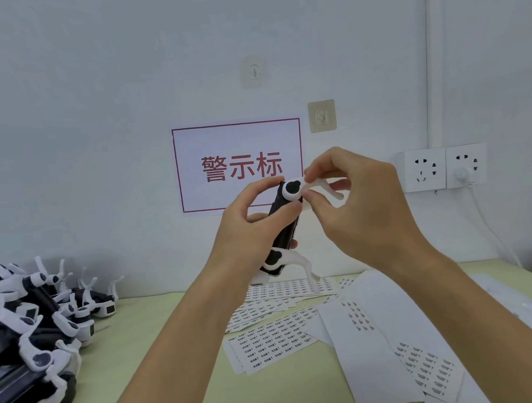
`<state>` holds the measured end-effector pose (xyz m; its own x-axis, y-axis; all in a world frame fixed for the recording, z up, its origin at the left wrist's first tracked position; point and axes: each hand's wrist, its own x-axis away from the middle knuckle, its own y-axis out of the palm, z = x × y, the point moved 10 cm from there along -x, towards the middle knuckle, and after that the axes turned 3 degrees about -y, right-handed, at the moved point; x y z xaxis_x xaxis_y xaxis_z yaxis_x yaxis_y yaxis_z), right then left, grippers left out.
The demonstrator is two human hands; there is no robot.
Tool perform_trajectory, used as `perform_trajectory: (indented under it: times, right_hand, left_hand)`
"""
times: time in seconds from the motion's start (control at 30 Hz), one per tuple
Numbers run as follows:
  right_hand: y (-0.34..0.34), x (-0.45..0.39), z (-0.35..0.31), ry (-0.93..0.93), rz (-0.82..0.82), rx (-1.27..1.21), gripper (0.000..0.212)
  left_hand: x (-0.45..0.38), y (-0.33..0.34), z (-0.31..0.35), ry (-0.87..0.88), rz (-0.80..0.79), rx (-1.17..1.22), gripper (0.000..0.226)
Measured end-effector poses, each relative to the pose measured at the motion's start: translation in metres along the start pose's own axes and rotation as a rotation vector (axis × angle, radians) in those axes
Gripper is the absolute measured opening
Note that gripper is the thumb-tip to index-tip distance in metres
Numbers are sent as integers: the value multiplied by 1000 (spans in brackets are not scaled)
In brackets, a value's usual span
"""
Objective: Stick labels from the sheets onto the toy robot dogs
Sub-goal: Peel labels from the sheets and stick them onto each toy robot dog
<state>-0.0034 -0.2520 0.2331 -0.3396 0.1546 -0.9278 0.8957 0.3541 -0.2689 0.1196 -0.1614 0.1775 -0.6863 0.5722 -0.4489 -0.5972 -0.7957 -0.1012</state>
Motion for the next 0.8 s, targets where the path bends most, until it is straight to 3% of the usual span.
perform_trajectory:
  times: [0.23,0.4,0.8]
  right_hand:
    - [8,2,4,27,-65,-70,24]
    - [26,9,14,179,-195,-377,22]
    - [26,10,25,235,-202,-334,27]
  left_hand:
    - [0,-1,4,27,-15,44,34]
    - [1,3,5,32,-40,75,33]
    - [0,7,-1,43,-66,40,36]
